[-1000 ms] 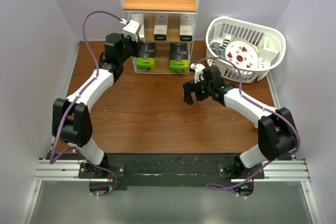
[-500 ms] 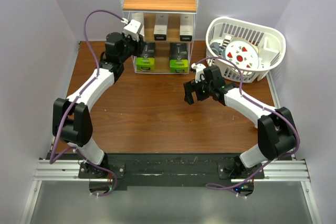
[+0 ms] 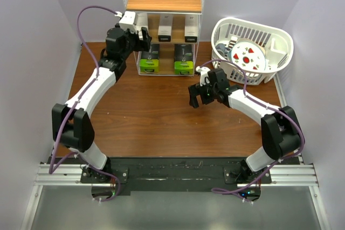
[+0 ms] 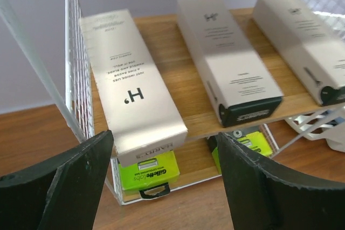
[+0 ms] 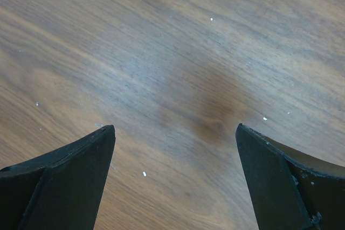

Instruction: Place and organize the shaving razors onto the shelf

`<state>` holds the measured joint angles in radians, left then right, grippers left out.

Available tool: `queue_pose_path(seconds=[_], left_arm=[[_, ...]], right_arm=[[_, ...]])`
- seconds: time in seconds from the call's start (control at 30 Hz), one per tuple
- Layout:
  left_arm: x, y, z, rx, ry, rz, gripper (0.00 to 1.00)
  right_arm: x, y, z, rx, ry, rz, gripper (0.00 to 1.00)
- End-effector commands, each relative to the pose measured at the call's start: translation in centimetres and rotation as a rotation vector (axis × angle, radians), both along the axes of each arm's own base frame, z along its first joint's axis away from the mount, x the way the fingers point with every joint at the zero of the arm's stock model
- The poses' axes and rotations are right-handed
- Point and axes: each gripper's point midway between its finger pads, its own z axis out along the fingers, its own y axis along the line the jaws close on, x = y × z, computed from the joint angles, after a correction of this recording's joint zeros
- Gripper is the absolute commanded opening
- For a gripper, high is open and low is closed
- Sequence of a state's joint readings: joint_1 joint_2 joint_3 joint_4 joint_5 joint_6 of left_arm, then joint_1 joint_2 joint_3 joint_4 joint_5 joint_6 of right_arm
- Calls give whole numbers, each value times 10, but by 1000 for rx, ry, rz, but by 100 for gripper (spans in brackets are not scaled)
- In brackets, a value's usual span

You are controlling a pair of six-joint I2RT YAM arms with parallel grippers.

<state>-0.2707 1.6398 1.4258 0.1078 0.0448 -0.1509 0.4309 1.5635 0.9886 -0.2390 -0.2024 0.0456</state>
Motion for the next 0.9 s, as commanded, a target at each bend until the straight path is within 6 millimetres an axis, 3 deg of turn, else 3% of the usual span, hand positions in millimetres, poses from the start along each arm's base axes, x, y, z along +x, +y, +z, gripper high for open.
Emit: queue_pose_path(seconds=[0.0,0.1,0.23,0.37,0.4,0.43,0.47,0.5,0.57,0.6,0.63,0.67,0.7,0.73,0.8,0.87], left_arm=[[19,7,0,-32,26,99,84],[27,8,-2,-35,26,120,82],[28,10,-2,-39,30,131,67],[14,7,0,-24,33,87,54],[7,8,9,-25,16,80,51],[0,8,2,-13,32,70,50],[-7,8,-1,13,44,46,49],[-19,13,10,23,25,44,49],[-43,12,-13,84,82,-28,48],[-60,22,2,93,52,-38,48],[-72,25,-17,115,85,-63,48],[-87,25,-21,153,88,-126,48],[-103,33,-10,192,43,-147,48],[-115,37,-28,276,44,-195,48],[-151,28,-33,355,13,-370,51],[-181,21,-60,488,3,-550,52]], right_arm=[[15,9,20,45,-57,-1,99],[13,6,19,46,-56,-7,99],[11,4,17,42,-53,-13,99],[13,3,16,43,-52,-17,99],[13,3,16,43,-52,-17,99],[14,3,16,42,-51,-18,99],[15,4,18,44,-55,-17,99],[15,4,18,44,-53,-18,99],[17,4,20,42,-58,-19,99],[17,4,20,41,-58,-19,99],[17,3,20,39,-56,-19,99],[17,3,20,34,-57,-19,99],[17,2,20,35,-57,-20,99],[17,2,19,34,-54,-18,99],[16,1,18,29,-51,-14,99],[15,0,18,22,-49,-5,99]])
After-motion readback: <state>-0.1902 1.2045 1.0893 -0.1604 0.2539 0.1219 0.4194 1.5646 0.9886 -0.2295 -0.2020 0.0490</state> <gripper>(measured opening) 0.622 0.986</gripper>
